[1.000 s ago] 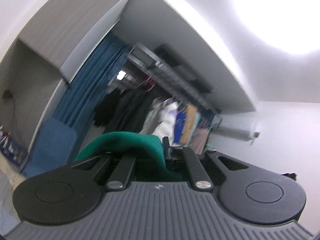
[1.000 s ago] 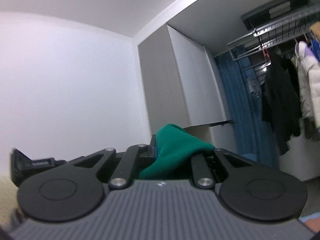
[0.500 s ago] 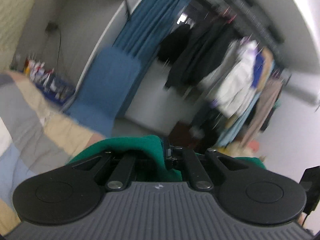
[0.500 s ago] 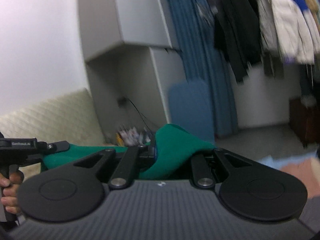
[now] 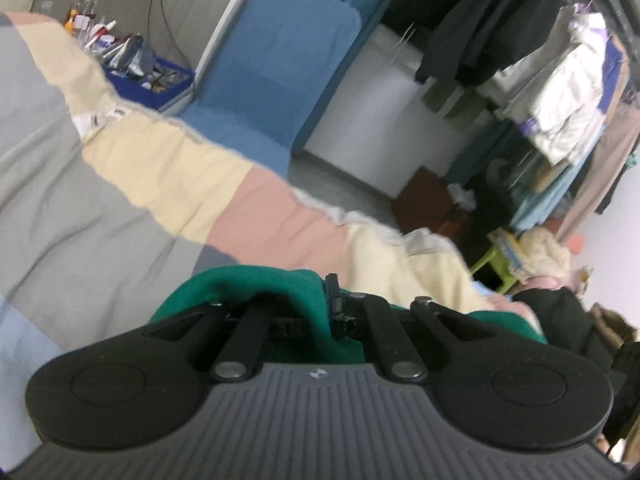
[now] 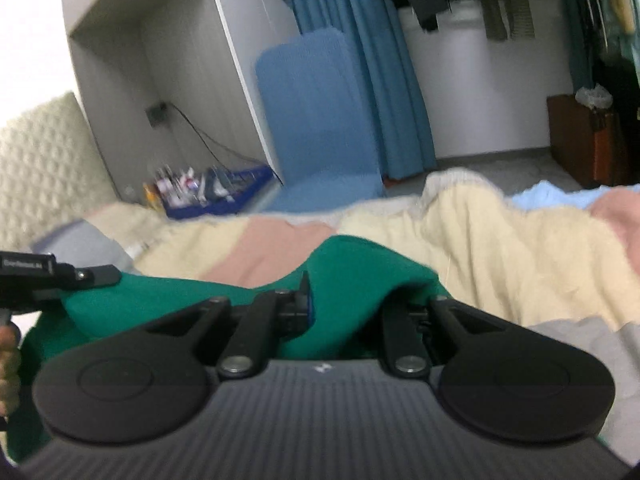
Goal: Fold large clothes
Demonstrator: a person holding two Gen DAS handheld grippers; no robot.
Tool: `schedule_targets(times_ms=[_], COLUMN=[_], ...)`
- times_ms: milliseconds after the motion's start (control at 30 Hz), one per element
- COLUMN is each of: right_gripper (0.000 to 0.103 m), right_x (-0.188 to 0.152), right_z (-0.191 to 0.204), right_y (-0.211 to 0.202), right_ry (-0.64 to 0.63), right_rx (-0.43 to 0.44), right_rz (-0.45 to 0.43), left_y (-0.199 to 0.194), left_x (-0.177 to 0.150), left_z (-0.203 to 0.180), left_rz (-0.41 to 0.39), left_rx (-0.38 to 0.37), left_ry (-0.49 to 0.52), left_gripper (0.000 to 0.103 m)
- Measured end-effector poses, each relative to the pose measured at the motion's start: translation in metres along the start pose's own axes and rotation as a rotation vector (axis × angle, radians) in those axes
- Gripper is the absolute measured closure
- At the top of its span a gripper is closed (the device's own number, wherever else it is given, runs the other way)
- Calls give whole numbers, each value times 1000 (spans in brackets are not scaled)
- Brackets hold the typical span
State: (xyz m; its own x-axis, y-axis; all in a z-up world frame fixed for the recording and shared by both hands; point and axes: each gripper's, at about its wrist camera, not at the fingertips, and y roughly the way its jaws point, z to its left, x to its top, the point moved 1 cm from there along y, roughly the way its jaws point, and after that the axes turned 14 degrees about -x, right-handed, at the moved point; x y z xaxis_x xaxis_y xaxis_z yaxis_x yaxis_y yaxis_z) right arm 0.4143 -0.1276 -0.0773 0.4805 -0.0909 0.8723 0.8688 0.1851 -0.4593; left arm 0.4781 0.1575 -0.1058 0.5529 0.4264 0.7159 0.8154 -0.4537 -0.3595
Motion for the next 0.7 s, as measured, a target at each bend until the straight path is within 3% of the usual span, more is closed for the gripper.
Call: schedule_targets(times_ms=[200,400,500,567,600,700], right_gripper=[83,81,78,64,51,42], right_x=[-11,-18,-16,-13,-12,-11], right_z=[0,-2,-2,-5,-7,-9], right_y=[45,57,50,36,27,-6], right_ry=[6,29,46,60,75,87], right_rx=[-33,-48,-43,-42,-43,-25], right_rz=[100,149,140,125,108,67], left_y=[22,23,12,-7,-20,-52], left_x=[-16,-23,-21,-19,-19,-21], left_z=[21,20,9,-5,-14,-35], left_rz=[66,95,107,99,82,58], left_rx=[64,93,116,139,140,157], left_ry=[-38,-37,-28,-12,0,40], left_gripper=[96,95,74,49,47,46])
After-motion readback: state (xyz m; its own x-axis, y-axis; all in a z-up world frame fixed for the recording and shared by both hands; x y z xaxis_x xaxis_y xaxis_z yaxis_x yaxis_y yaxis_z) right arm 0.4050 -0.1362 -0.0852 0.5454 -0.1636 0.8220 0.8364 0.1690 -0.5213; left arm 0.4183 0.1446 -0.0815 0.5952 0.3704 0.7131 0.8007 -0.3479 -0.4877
